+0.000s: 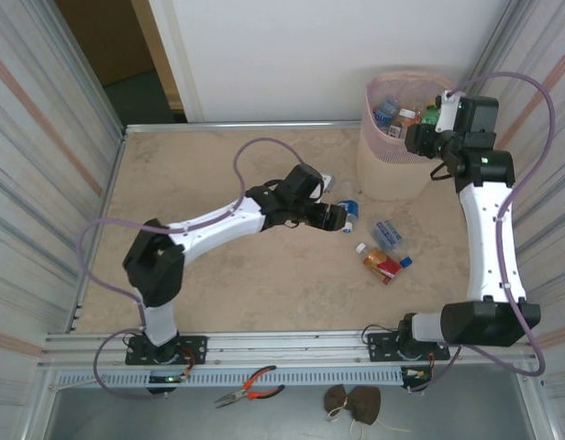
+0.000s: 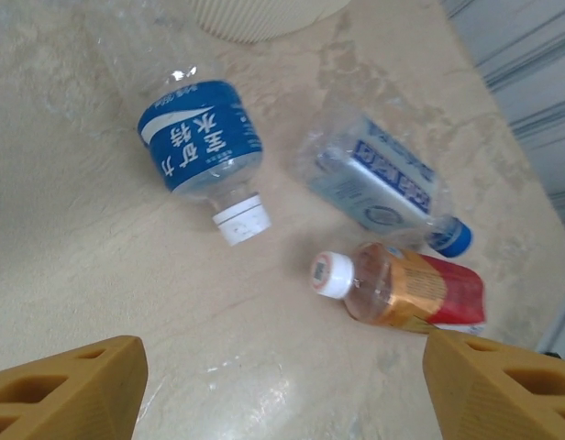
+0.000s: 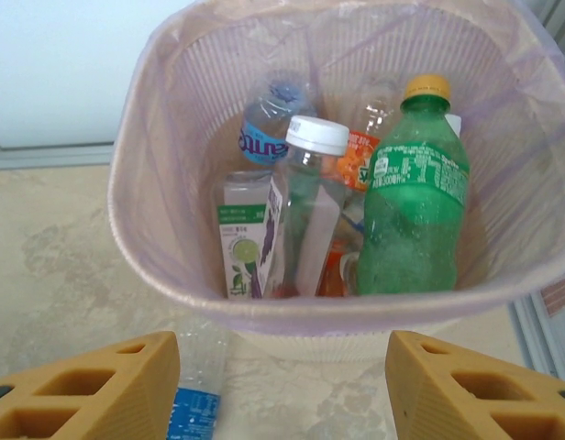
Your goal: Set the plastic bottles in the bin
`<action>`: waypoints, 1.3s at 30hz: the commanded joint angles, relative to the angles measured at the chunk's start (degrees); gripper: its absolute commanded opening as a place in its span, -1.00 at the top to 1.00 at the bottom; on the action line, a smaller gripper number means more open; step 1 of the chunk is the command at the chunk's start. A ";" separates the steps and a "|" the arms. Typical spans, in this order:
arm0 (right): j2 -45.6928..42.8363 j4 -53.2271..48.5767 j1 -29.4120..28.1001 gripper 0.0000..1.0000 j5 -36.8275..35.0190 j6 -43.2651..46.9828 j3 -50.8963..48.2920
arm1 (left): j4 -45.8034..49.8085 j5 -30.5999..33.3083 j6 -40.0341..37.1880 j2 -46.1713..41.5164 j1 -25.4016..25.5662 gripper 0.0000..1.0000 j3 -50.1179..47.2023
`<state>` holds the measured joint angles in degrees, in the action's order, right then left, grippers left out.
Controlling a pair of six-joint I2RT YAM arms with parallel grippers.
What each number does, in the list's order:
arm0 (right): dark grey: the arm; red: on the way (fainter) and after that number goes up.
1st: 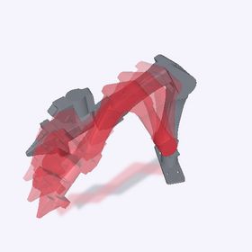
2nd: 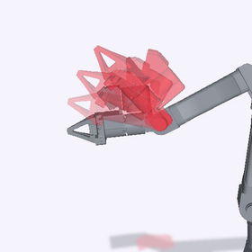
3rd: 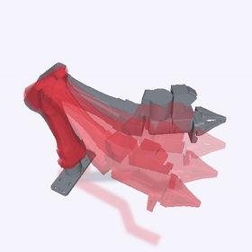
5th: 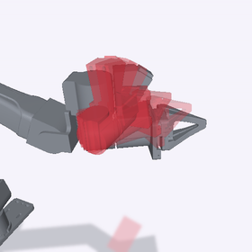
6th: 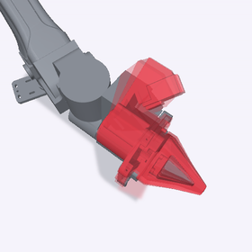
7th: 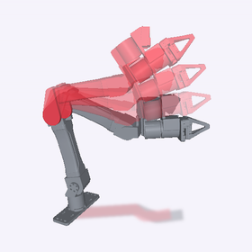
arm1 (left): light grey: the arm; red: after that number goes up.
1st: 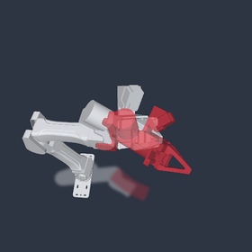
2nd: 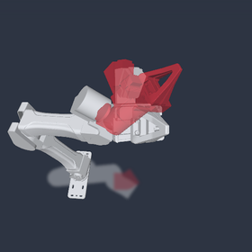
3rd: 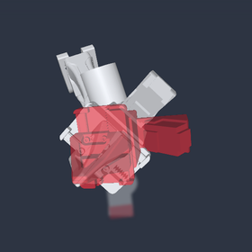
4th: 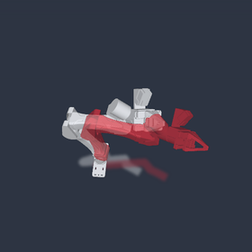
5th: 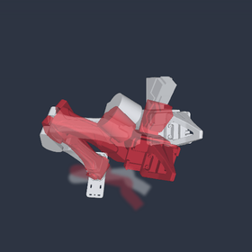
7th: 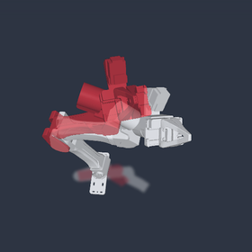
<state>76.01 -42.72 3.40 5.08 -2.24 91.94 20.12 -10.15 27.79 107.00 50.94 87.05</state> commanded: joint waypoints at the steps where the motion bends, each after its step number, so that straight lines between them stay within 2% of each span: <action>1: -3.89 0.99 0.77 -0.21 0.89 -1.10 -2.23 | 4.05 1.68 3.93 5.92 -0.33 -0.56 5.63; 9: -8.41 0.32 2.57 -0.21 2.20 -1.18 -6.26 | 6.67 2.88 9.94 19.21 0.47 -0.42 16.15; 14: -9.27 -0.14 3.01 -0.21 2.83 -1.19 -6.77 | 5.86 2.38 11.56 24.31 0.79 -0.36 19.82; 20: -9.70 -0.35 3.10 -0.20 3.37 -1.34 -7.08 | 5.55 1.62 12.39 28.26 0.80 -0.16 22.03; 36: -10.22 0.16 2.89 -0.20 4.33 -2.48 -7.74 | 4.49 2.30 10.32 25.07 0.89 0.40 18.91; 39: -10.42 0.17 2.41 -0.19 4.91 -3.24 -7.92 | 3.80 3.06 9.66 22.28 0.87 0.43 16.40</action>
<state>67.16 -42.59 6.07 8.64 -3.68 84.68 23.94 -8.34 38.79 133.62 51.48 105.49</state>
